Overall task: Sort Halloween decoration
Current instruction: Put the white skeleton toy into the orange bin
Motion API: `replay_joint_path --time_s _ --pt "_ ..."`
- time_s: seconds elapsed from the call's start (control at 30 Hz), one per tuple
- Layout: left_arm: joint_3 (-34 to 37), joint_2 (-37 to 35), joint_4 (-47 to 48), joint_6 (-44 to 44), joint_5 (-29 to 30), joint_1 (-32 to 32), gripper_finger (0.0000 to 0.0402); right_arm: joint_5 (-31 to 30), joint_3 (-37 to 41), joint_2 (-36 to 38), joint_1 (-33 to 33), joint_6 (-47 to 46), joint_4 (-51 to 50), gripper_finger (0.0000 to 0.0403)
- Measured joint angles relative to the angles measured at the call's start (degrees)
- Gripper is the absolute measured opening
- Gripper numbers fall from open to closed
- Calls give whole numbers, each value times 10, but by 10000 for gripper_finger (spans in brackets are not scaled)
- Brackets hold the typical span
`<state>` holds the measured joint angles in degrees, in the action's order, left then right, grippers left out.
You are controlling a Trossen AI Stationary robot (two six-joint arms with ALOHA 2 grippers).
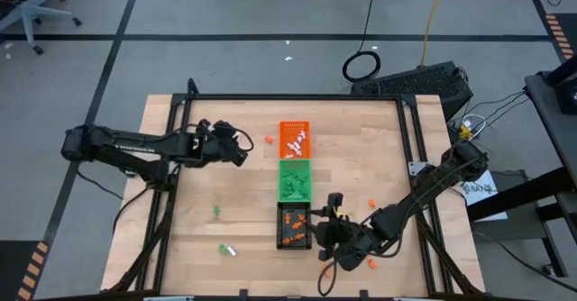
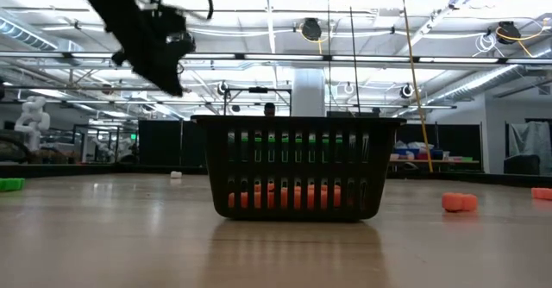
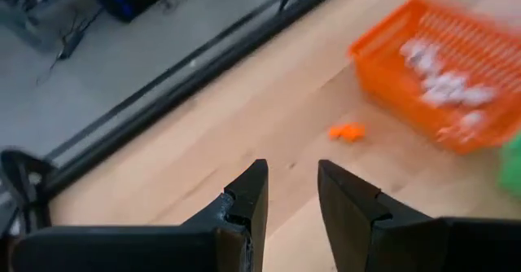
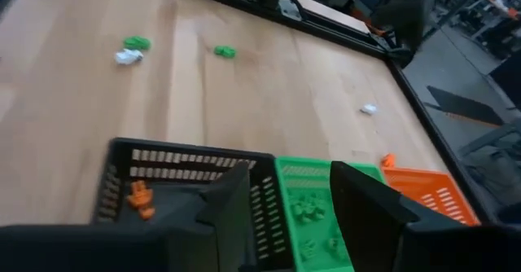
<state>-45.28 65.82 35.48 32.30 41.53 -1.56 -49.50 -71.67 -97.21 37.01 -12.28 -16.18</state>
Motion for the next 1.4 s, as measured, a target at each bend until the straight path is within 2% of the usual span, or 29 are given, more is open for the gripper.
replay_joint_path --time_s 0.13,0.33,0.47,0.7,0.83,1.03,1.3,1.4 --pt "50 0 -47 5 -24 -30 102 0 0 0 -16 21 0 159" --pt "106 0 -56 92 -9 -43 102 0 0 0 -35 30 0 159" --pt "141 6 -83 121 -11 -54 104 0 0 0 -44 34 -1 159" --pt "178 26 -160 124 -10 -67 139 1 0 0 -52 36 -10 159" --pt "182 53 -209 122 -6 -67 158 1 0 0 -55 32 -26 159" --pt "183 113 -276 103 50 -67 162 1 0 0 -61 27 -21 159" --pt "183 176 -381 107 50 -59 162 2 0 -9 -68 21 -17 159" --pt "183 197 -388 117 24 -65 162 2 0 -20 -70 18 -12 159"
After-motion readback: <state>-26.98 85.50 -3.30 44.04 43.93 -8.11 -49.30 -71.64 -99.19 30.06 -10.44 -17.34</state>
